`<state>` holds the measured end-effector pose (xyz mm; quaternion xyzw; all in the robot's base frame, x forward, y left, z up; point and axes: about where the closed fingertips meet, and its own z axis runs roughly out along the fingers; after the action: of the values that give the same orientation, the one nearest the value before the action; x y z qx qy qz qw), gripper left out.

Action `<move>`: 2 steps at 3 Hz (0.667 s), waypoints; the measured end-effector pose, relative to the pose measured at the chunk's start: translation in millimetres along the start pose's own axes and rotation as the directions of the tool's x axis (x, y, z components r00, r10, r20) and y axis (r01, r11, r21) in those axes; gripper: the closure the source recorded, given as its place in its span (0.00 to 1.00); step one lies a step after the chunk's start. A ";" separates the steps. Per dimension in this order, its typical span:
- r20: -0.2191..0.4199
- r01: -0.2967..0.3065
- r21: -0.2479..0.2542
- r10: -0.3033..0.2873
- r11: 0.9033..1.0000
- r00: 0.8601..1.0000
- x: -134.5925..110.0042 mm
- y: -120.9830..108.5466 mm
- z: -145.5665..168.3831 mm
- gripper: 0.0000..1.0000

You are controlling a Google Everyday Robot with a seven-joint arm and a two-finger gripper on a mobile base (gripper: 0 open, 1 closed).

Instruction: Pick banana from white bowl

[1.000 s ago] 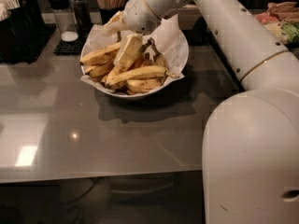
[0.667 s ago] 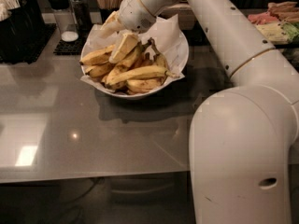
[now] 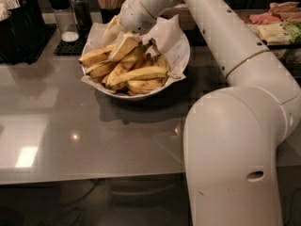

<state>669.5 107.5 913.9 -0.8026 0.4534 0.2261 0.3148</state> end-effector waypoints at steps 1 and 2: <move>0.008 -0.022 -0.004 0.022 1.000 1.000 3.8 3.6 3.8 0.79; -0.003 -0.033 0.007 0.033 0.999 0.999 5.0 6.2 1.4 1.00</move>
Offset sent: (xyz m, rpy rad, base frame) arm -0.0100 -0.0159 -0.0024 -0.0141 0.0124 -0.0508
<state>666.4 103.2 907.8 -0.7943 0.4677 0.2284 0.3134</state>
